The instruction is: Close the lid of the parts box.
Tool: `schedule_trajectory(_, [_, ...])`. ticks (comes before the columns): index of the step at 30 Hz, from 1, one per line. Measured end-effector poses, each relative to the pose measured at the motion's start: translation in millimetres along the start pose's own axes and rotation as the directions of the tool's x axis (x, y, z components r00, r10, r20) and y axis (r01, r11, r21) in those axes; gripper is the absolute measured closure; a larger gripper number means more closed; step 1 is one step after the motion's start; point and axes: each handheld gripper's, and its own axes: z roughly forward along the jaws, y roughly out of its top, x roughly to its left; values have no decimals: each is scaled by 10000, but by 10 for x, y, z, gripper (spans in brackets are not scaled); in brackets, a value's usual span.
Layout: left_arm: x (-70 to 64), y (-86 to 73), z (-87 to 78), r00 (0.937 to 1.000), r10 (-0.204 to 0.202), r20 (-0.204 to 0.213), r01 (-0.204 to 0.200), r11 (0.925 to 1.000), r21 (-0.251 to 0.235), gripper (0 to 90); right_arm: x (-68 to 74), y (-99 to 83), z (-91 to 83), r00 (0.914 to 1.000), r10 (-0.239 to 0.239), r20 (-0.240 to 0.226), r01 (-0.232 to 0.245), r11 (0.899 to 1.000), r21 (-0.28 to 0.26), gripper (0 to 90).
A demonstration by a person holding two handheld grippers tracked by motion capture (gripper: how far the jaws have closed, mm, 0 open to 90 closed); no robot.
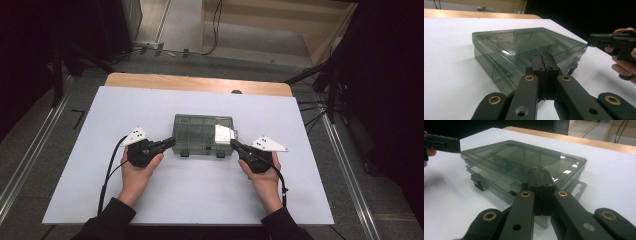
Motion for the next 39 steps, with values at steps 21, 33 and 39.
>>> schedule_trajectory(21, [56, -66, 93, 9992, -134, -372, 150, 9990, 431, 896, -89, -82, 77, 9992, 171, 348, -180, 9995, 246, 876])
schedule_trajectory(33, [57, -69, 94, 9992, -133, -369, 149, 9989, 436, 896, -74, -121, 102, 9995, 152, 293, -162, 9993, 342, 876])
schedule_trajectory(39, [60, -74, 96, 9993, -68, -378, 85, 9990, 440, 896, -62, -120, 106, 9995, 207, 240, -216, 9991, 362, 876])
